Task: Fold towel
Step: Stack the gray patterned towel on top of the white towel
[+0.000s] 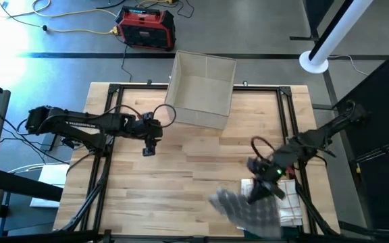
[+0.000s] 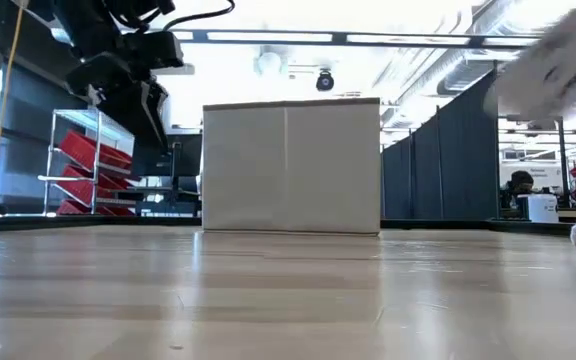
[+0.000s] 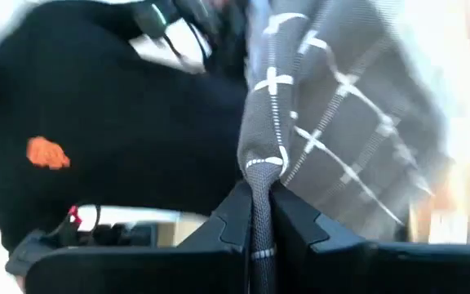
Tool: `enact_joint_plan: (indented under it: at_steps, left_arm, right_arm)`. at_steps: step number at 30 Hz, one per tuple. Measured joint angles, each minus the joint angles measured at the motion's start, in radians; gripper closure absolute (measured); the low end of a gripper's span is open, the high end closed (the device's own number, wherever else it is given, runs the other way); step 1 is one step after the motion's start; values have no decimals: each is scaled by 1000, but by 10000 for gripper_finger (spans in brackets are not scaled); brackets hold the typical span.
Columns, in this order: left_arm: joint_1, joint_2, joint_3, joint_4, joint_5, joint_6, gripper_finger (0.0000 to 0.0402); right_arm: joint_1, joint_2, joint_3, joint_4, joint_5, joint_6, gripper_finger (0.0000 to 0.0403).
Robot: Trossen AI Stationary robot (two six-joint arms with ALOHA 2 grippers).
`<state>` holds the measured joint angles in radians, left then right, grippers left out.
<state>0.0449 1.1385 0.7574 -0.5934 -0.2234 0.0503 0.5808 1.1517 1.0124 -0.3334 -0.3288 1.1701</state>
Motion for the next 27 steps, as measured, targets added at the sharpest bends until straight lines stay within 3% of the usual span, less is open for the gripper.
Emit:
enact_joint_plan:
  at_steps: [4, 8, 14, 17, 24, 27]
  left_arm:
    - [23, 0, 0, 42, 5, 7, 245]
    - [31, 0, 0, 58, 5, 7, 245]
    - [32, 0, 0, 63, 7, 7, 245]
    - [32, 0, 0, 64, 8, 7, 245]
    - [33, 0, 0, 65, 12, 10, 245]
    - [41, 0, 0, 67, 11, 16, 245]
  right_arm:
    - [118, -1, 14, -156, 3, 139, 388]
    - [191, -1, 14, -383, 137, 192, 388]
    - [214, 1, -48, -447, 221, 242, 388]
    - [213, 7, -80, -388, 221, 244, 388]
    - [214, -1, -65, -70, 217, 247, 389]
    - [226, 22, -64, -77, 179, 254, 389]
